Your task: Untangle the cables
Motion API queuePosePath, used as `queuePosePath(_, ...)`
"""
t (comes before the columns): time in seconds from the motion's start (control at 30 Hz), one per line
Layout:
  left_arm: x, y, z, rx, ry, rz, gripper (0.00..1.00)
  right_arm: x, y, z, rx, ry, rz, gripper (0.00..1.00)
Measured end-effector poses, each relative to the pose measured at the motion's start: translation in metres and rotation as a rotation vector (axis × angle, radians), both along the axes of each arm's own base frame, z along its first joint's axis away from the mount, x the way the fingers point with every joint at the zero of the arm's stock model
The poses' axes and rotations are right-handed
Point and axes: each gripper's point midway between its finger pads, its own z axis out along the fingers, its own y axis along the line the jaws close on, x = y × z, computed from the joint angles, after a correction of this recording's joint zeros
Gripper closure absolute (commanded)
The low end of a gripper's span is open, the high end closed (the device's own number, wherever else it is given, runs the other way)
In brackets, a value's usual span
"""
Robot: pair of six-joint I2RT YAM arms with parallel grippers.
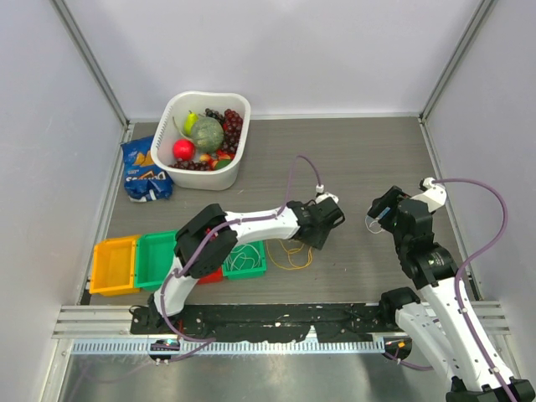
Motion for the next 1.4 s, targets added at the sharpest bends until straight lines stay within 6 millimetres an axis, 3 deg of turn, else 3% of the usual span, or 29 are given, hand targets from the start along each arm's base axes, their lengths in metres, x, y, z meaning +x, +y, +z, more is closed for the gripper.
queuePosePath(0.13,0.005,0.002,0.002,-0.079,0.050,0.018,0.75,0.000,0.000,0.001,-0.001,-0.004,0.002,0.24)
queuePosePath(0.23,0.007,0.002,0.002,-0.145,0.101,0.028,1.00,-0.001,0.000,0.001,-0.001,-0.006,0.003,0.23)
queuePosePath(0.37,0.008,0.002,0.004,-0.217,0.164,0.022,1.00,-0.001,0.000,0.002,0.000,-0.008,0.003,0.23)
queuePosePath(0.5,-0.011,0.006,0.018,-0.262,0.215,-0.015,1.00,-0.001,0.000,0.002,-0.001,-0.009,0.004,0.23)
queuePosePath(0.6,-0.018,0.007,0.063,-0.352,0.189,-0.049,1.00,-0.001,0.000,0.002,-0.003,-0.009,0.005,0.24)
queuePosePath(0.73,-0.019,0.017,0.167,-0.560,0.062,-0.107,1.00,-0.001,0.000,0.002,-0.007,-0.008,0.008,0.24)
queuePosePath(0.77,-0.015,0.028,0.201,-0.626,0.008,-0.106,1.00,-0.001,0.000,0.002,-0.008,-0.008,0.010,0.24)
queuePosePath(0.87,-0.004,0.070,0.265,-0.743,-0.132,-0.062,1.00,-0.001,0.000,0.002,-0.009,-0.006,0.012,0.23)
queuePosePath(0.97,0.006,0.127,0.296,-0.744,-0.287,0.051,1.00,0.000,0.001,0.002,-0.010,-0.005,0.016,0.23)
queuePosePath(1.17,0.014,0.234,0.292,-0.528,-0.461,0.333,1.00,0.002,0.004,-0.001,-0.008,0.004,0.026,0.24)
queuePosePath(1.3,0.024,0.323,0.259,-0.339,-0.491,0.626,1.00,0.006,0.006,-0.003,-0.005,0.012,0.037,0.24)
queuePosePath(1.4,0.015,0.374,0.224,-0.226,-0.463,0.807,1.00,0.007,0.008,-0.005,-0.003,0.021,0.045,0.23)
